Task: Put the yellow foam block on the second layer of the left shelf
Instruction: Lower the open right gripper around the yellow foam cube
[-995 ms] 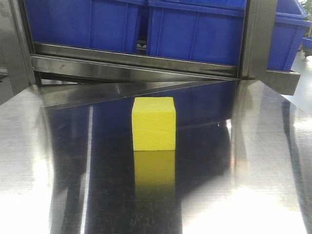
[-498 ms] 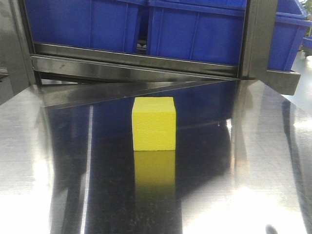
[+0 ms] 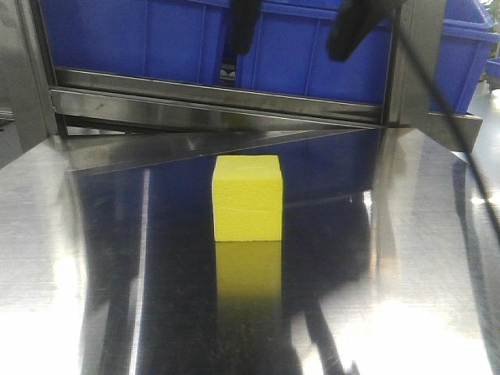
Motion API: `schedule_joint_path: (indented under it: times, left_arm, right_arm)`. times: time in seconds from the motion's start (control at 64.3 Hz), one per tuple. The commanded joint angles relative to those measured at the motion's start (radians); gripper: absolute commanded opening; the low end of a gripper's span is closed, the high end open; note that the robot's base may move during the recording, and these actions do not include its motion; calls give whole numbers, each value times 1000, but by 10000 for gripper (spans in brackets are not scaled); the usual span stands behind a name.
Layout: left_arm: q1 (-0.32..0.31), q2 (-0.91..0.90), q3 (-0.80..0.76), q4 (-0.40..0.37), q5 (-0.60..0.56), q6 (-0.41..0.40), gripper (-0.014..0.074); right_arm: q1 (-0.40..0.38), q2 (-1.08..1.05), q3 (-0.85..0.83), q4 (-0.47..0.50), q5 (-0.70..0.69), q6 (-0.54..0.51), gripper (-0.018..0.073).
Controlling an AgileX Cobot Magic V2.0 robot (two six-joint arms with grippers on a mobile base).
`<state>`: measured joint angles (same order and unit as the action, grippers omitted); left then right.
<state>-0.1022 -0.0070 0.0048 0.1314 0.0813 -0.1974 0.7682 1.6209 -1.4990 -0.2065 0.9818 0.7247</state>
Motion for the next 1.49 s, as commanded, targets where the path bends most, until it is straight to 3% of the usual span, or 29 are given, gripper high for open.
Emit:
schedule_joint_path:
  times: [0.0, 0.249, 0.575, 1.477]
  left_arm:
    - [-1, 3, 26, -7, -87, -4, 136]
    - [-1, 3, 26, -7, -87, -4, 136]
    - [-1, 3, 26, -7, -87, -4, 136]
    - [-1, 3, 26, -7, -87, -4, 136]
  right_arm:
    - [21, 7, -62, -61, -5, 47, 602]
    - [54, 91, -71, -92, -3, 121, 602]
    - [58, 156, -71, -92, -37, 145, 602]
    - [54, 281, -66, -107, -74, 146, 585]
